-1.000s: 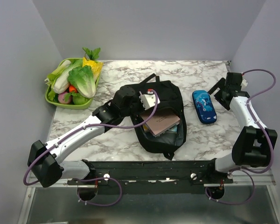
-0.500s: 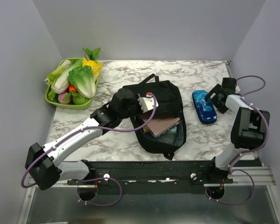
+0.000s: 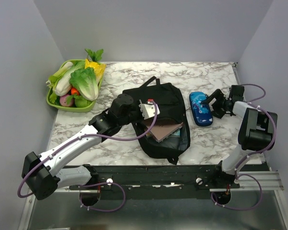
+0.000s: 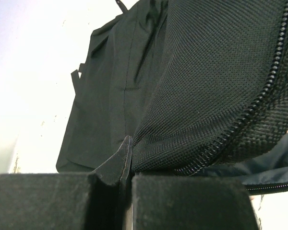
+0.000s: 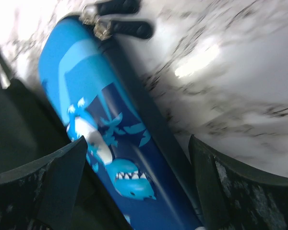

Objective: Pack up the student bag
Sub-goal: Pick up the stationery from the center of the board.

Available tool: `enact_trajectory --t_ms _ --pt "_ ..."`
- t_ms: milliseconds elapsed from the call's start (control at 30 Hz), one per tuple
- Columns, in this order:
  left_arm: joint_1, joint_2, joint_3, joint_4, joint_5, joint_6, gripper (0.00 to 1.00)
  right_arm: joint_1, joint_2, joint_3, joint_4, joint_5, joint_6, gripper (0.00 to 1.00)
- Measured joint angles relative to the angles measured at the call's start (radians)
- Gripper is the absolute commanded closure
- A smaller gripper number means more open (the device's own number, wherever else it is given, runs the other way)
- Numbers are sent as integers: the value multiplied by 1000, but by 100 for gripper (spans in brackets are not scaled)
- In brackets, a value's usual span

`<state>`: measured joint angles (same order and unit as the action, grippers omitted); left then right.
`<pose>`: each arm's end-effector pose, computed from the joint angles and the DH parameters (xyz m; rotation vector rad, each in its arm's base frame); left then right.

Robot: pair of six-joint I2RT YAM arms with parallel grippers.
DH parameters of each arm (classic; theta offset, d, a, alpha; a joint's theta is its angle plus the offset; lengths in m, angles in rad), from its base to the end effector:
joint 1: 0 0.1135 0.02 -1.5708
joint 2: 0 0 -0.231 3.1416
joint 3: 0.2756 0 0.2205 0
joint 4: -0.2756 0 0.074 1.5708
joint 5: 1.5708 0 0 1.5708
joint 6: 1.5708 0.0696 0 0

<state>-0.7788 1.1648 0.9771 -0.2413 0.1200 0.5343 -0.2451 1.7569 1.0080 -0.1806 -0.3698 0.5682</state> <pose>0.1924 -0.2016 0.2856 1.2856 1.5415 -0.2767 0.3380 -0.0586 0.1287 0.8476 2.3614 0.5960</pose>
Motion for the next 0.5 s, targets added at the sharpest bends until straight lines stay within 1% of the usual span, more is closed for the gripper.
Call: enact_trajectory --t_ms 133,267,367,467,500 --pt "0 -28 -32 0 9 17 100 7 -49 -112 68 -132 38 8" --pt "0 -37 -50 7 15 48 100 38 -136 -251 145 -203 93 7" --pt "0 -36 -55 13 16 68 100 68 -176 -328 222 -235 144 9" --pt "0 -35 -55 17 16 77 100 97 -174 -348 284 -243 188 17" --pt "1 -35 -55 17 16 80 100 106 -174 -349 305 -241 201 23"
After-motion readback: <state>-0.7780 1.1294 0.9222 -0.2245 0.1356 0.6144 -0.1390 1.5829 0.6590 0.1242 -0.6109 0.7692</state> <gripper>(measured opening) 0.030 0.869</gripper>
